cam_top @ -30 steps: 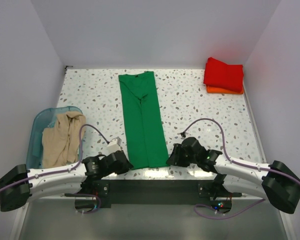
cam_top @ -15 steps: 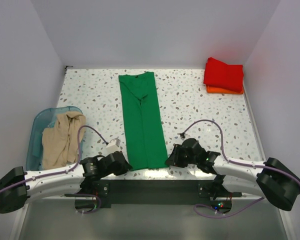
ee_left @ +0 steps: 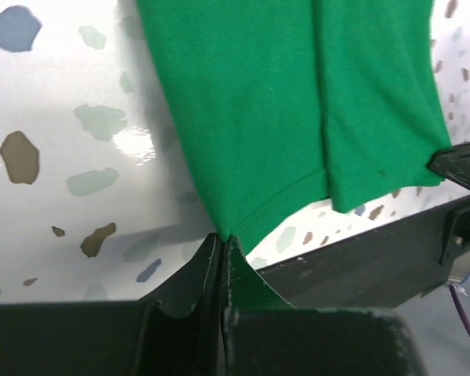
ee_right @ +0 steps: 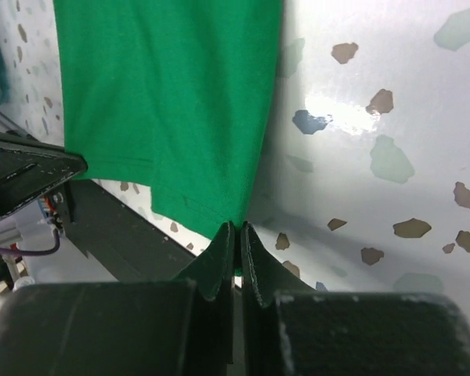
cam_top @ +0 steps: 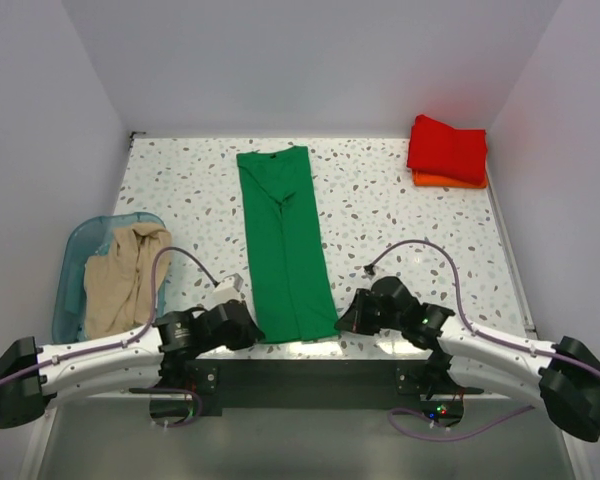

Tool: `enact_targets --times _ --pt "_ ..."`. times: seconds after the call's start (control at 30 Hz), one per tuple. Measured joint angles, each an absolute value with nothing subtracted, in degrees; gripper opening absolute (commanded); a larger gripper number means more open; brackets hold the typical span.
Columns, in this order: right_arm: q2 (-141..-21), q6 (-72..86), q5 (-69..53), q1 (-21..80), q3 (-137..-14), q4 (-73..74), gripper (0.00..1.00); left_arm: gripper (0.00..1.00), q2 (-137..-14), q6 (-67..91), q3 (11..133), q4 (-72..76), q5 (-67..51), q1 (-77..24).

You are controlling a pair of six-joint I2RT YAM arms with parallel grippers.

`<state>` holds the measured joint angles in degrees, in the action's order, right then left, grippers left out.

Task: Fold and stack the t-shirts
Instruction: Fold the tshirt

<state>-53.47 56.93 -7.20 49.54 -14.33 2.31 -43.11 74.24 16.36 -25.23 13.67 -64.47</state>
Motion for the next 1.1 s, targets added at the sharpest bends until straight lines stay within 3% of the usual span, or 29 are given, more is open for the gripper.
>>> enact_targets --times 0.4,0.67,1.1 --pt "-54.76 53.49 -6.70 49.54 -23.68 9.54 0.00 0.00 -43.48 71.88 25.32 -28.60 17.63 -64.07" --pt "-73.14 47.09 -2.61 47.64 -43.83 11.42 0.00 0.00 -52.10 63.02 32.45 -25.52 18.20 -49.17" --pt "-101.95 40.10 -3.18 36.32 -72.42 12.10 0.00 0.00 -79.72 50.96 48.95 -13.56 10.41 -27.33"
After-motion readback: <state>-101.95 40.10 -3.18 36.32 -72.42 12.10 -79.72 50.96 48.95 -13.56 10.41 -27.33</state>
